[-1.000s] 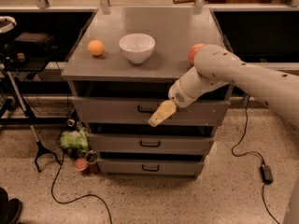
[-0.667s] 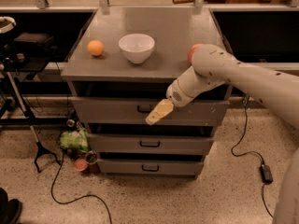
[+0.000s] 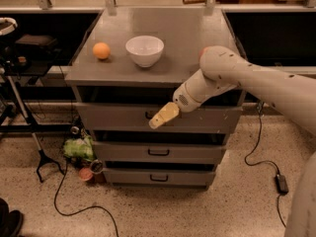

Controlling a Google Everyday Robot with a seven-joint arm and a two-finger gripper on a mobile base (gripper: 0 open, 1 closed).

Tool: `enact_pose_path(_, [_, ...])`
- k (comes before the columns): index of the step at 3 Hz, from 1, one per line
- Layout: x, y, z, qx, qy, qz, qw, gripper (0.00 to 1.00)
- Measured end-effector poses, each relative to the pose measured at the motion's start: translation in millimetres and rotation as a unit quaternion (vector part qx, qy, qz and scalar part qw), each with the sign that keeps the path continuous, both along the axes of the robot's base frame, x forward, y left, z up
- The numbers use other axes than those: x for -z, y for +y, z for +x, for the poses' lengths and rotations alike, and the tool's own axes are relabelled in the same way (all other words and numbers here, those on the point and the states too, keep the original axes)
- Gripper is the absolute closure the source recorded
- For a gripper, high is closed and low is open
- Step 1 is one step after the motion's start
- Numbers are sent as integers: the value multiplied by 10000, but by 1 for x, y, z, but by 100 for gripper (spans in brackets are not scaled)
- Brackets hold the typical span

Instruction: Open top drawer

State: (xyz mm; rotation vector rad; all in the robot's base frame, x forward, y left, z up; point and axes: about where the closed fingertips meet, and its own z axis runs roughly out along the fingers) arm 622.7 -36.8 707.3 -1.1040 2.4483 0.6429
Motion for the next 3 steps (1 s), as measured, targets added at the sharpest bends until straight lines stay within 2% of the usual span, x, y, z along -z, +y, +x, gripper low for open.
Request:
enact_pose_path(1, [-2, 0, 0, 0, 0, 0, 10000, 0])
enact_pose_path(2, [-6, 4, -3, 371, 13, 26, 9993, 0])
enact_pose_path(3, [-23, 4, -13, 885, -411, 55, 9952, 0])
